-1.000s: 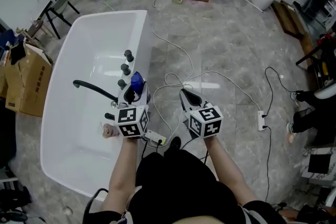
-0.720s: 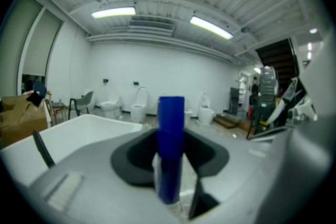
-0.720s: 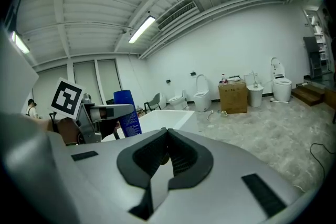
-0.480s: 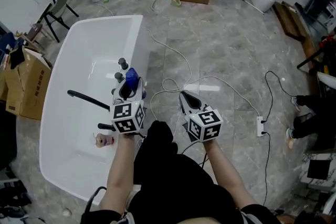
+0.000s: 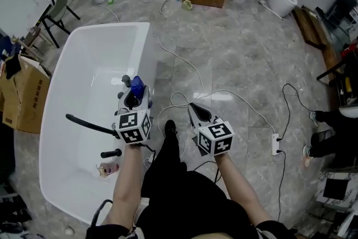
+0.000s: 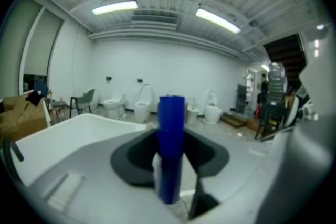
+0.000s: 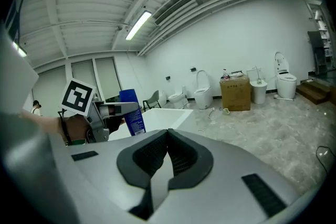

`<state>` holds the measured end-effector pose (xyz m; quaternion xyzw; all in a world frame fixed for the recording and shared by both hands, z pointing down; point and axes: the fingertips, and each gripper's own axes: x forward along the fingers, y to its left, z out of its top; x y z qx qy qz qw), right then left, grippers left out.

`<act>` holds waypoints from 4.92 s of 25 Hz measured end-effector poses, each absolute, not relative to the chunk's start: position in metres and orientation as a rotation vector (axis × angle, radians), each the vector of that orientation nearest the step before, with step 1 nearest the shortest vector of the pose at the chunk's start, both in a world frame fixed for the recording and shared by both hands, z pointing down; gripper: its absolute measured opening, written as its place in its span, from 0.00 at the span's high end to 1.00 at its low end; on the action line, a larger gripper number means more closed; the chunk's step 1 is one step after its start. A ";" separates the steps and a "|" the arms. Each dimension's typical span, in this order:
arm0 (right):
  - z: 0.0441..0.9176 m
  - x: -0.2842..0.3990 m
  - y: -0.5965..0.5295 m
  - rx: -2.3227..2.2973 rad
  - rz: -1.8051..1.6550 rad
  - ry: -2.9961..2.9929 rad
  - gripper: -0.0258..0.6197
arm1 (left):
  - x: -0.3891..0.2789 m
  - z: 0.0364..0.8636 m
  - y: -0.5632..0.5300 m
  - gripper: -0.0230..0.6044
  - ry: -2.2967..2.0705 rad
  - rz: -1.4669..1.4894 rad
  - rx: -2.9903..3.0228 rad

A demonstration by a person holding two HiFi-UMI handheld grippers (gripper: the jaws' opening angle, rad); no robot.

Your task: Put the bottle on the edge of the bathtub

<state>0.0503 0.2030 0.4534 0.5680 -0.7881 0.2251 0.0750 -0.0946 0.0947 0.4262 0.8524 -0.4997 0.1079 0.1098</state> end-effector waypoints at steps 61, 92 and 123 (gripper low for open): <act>0.573 0.068 -0.330 1.134 0.855 -2.415 0.96 | -0.030 0.570 -0.470 0.71 -1.677 0.397 2.240; 0.600 0.072 -0.343 1.140 0.898 -2.379 0.96 | -0.027 0.618 -0.501 0.71 -1.688 0.407 2.269; 0.573 0.065 -0.316 1.207 0.891 -2.400 0.96 | -0.046 0.635 -0.427 0.72 -1.597 0.491 2.099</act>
